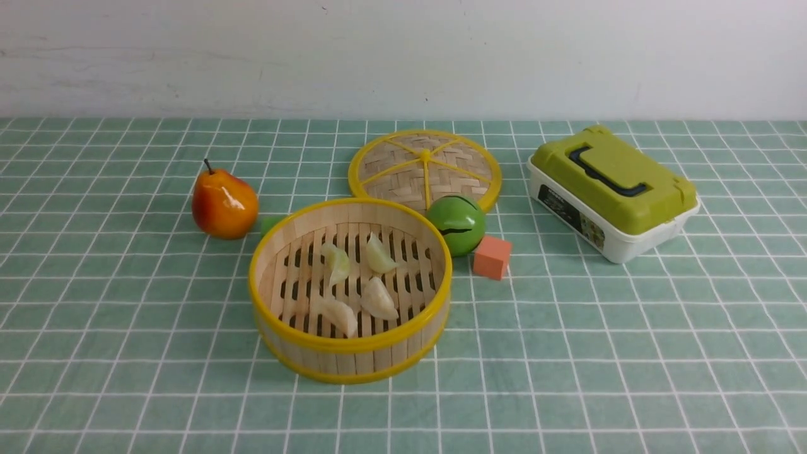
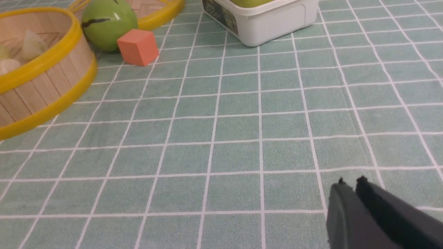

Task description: Put the dumplings into the steamer on the table with the blue tablecloth.

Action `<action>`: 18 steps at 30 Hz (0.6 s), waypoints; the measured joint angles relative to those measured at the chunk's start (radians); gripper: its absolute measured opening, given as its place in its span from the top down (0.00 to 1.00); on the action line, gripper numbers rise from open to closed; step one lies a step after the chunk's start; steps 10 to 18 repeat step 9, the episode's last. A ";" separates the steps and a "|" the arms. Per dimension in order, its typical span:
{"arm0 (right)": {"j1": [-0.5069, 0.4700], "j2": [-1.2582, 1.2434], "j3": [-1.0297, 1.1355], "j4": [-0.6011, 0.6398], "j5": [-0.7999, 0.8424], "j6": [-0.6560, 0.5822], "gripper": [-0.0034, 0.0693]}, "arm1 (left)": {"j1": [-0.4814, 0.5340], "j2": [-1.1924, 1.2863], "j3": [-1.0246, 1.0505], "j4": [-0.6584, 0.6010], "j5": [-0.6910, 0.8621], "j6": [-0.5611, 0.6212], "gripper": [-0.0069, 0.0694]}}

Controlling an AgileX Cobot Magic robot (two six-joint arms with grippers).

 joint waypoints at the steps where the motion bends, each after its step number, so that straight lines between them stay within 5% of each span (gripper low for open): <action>1: 0.000 0.000 0.000 0.000 0.000 0.000 0.90 | 0.000 0.000 0.000 0.000 0.000 0.000 0.93; 18: 0.000 0.000 0.000 0.000 0.000 -0.001 0.88 | 0.000 0.000 0.000 0.000 0.000 0.000 0.92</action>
